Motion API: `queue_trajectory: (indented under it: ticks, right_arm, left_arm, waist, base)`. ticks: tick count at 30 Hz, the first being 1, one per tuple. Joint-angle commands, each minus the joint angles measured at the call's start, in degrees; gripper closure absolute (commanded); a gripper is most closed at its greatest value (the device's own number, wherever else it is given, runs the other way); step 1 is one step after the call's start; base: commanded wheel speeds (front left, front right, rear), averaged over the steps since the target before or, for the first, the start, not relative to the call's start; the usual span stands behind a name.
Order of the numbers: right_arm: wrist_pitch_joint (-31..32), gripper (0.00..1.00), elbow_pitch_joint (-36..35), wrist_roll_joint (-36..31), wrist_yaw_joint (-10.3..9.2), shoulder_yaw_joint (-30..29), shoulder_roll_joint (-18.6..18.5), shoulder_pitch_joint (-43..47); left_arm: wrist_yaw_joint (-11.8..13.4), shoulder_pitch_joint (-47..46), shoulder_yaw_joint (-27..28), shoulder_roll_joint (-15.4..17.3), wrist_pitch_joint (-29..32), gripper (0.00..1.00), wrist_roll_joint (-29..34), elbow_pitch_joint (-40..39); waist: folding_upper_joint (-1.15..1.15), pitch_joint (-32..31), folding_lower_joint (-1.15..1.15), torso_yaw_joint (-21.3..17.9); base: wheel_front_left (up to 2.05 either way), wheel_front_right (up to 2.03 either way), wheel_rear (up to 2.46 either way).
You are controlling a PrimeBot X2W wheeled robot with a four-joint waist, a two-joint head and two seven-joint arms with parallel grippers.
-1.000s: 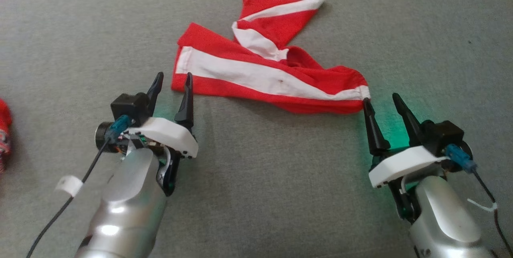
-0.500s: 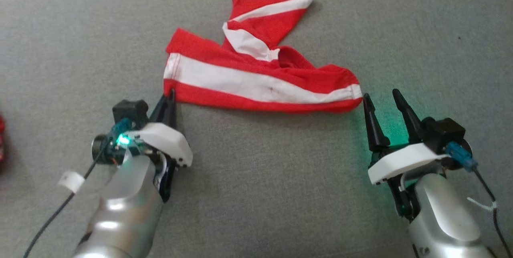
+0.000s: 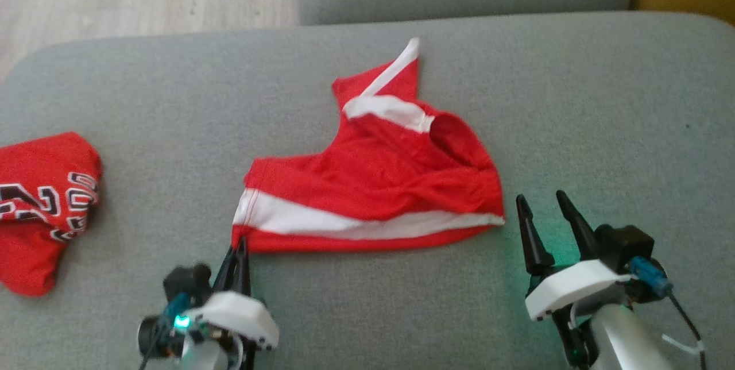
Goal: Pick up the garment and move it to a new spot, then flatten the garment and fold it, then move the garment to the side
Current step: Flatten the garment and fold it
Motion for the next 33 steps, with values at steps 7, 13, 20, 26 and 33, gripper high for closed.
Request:
queue_trajectory:
  ticks: [7,13,20,26,33]
  right_arm:
    - [-0.8,0.00,-2.6,-0.2,-0.04,2.7,0.6,1.2]
    - [-0.8,0.00,-2.9,0.4,-0.04,4.2,0.6,1.7]
    - [-0.8,0.00,-2.5,0.1,-0.04,5.5,0.6,1.4]
    - [-0.8,0.00,2.0,-2.0,-0.04,9.1,0.6,-1.1]
    - [-0.8,0.00,7.6,-5.0,-0.04,12.3,-0.5,-5.6]
  left_arm:
    - [3.7,6.9,5.6,1.1,-0.7,0.00,4.2,-11.4]
    - [3.9,11.4,8.8,1.1,-0.7,0.00,7.8,-18.4]
    - [2.8,12.3,9.7,1.0,-0.7,0.00,9.2,-18.9]
    - [2.0,11.4,9.0,1.0,-0.7,0.00,9.1,-18.6]
    - [2.1,10.8,7.0,0.9,-0.7,0.00,7.9,-18.1]
  waist:
    - [0.00,-2.7,0.01,0.1]
    - [0.00,-3.1,0.01,-0.7]
    - [0.00,-3.3,0.01,-0.7]
    - [0.00,-1.7,0.01,0.1]
    - [0.00,-0.5,0.01,1.7]
  base:
    - [0.00,0.00,0.00]
    - [0.00,0.00,0.00]
    - [0.00,0.00,0.00]
    - [0.00,0.00,0.00]
    - [0.00,0.00,0.00]
